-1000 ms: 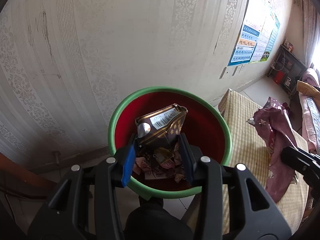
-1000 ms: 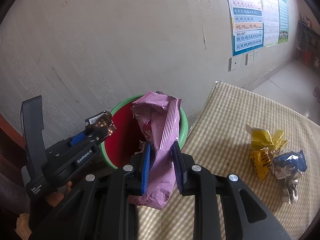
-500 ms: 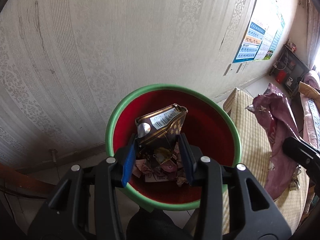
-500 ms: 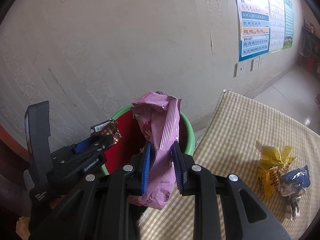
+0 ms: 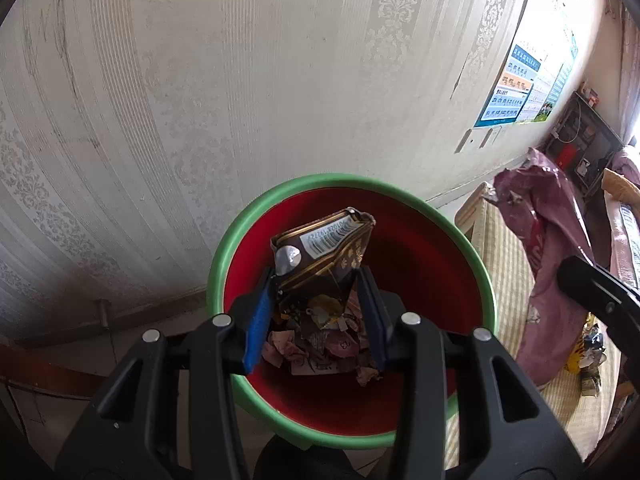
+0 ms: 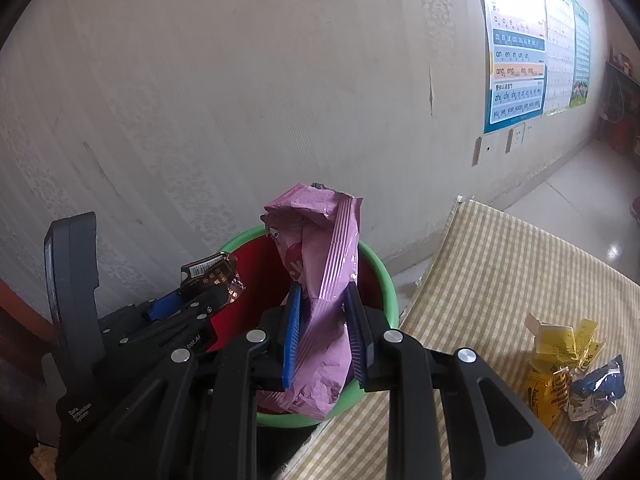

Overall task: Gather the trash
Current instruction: 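Open both tools to drop the wrapper and pink bag into the bucket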

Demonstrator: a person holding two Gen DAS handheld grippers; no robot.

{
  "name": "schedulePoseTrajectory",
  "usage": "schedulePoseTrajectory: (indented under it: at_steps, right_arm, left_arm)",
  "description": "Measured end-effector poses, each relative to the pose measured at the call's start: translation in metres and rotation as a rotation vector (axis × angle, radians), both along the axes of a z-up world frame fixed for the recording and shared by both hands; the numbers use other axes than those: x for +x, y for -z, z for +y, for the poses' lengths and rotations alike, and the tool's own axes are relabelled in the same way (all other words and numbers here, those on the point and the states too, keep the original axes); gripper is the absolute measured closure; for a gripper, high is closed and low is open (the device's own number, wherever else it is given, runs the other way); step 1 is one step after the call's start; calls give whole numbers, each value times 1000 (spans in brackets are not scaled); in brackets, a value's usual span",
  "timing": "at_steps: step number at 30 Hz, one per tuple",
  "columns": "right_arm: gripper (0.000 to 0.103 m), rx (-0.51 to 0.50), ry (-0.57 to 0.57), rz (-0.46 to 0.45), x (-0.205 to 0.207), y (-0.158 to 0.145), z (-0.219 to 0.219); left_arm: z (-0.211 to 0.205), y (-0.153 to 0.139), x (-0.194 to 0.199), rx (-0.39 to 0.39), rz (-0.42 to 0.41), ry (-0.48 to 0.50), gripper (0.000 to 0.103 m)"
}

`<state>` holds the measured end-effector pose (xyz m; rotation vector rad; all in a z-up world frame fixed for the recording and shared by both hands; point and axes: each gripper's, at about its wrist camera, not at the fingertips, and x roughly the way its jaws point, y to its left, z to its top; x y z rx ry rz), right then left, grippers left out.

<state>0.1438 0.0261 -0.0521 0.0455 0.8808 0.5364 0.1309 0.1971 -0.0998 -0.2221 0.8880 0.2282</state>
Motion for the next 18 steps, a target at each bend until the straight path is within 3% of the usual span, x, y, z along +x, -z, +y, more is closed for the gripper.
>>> schedulePoseTrajectory:
  at_steps: [4,5,6,8,13,18]
  right_arm:
    - [77,7,-6,-5,1,1,2]
    - [73,10,-7,-5,2,1,2]
    - [60,15,-9,-1,2,2,1]
    - [46,25,1,-4,1,1,-3]
    - [42,22,54,-10,-10,0,-30]
    - [38,-27,197,-24,-27,4,-97]
  left_arm:
    - [-3,0,1,22,-5,0,63]
    - [-4,-1,1,25,-4,0,56]
    - [-5,0,1,27,-4,2,40]
    - [-6,-3,-1,29,-15,10,34]
    - [-14,-10,-11,74,-48,3,27]
    - [-30,-19,-28,68,-87,31,25]
